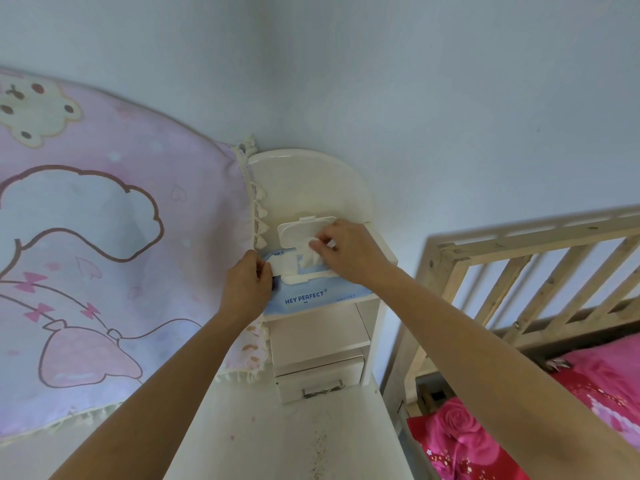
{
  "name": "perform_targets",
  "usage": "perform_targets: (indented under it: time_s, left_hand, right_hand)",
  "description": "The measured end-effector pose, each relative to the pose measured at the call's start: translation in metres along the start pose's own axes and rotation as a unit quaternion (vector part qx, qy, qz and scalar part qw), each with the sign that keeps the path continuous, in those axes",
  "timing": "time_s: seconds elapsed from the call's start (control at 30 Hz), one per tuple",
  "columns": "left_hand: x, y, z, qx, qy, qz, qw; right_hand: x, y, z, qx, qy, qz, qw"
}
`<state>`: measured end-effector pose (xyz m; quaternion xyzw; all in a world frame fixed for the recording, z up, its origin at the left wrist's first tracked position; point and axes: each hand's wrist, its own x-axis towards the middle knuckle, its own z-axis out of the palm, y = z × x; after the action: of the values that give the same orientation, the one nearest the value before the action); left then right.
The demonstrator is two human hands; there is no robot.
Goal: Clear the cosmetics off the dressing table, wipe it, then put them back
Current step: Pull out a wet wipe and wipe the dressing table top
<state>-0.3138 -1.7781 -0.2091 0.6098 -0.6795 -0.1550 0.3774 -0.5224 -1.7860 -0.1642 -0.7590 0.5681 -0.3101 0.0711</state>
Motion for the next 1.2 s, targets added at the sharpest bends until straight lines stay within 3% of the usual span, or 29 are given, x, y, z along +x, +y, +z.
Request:
perform_targets:
  time_s: [0.1,0.27,0.43,0.57,0.67,0.8,0.9,1.07,1.13,1.2]
  left_hand:
    - [0.000,0.000,0.000,0.000,-0.002,-0.006,1.000]
    - [-0.001,0.004,0.001,-0.007,-0.001,-0.001,1.000]
    - [-0.003,0.005,0.008,0.031,-0.005,0.011,0.999]
    - [-0.004,0.005,0.008,0.055,-0.015,0.020,0.998]
    - [-0.004,0.004,0.009,0.056,-0.015,0.019,0.998]
    - [-0.006,0.003,0.013,0.058,-0.015,0.020,0.998]
    - [-0.008,0.003,0.016,0.060,-0.006,0.040,0.997]
    - [-0.006,-0.002,0.020,0.055,-0.001,0.029,0.998]
    - [-0.008,-0.001,0.018,0.027,-0.002,0.011,1.000]
    - [-0.017,0.002,0.014,-0.038,0.026,-0.011,0.999]
  right_hand:
    - [0.007,0.005,-0.015,0.112,0.006,0.049,0.993]
    - [0.008,0.001,-0.014,0.204,0.139,0.067,0.967]
    - [0.005,0.000,-0.006,0.379,0.188,0.143,0.895]
    - [0.024,-0.003,-0.031,0.445,0.307,0.155,0.827]
    - [0.032,0.001,-0.044,0.429,0.231,0.190,0.852]
    - [0.011,0.009,-0.031,0.288,-0.032,0.278,0.916]
    - [0.000,0.017,-0.022,0.261,-0.043,0.277,0.924]
    - [-0.007,0.016,-0.023,0.358,-0.039,0.245,0.900]
    - [-0.016,0.009,-0.024,0.450,-0.031,0.232,0.862]
    - [-0.029,0.001,-0.023,0.572,-0.014,0.212,0.792]
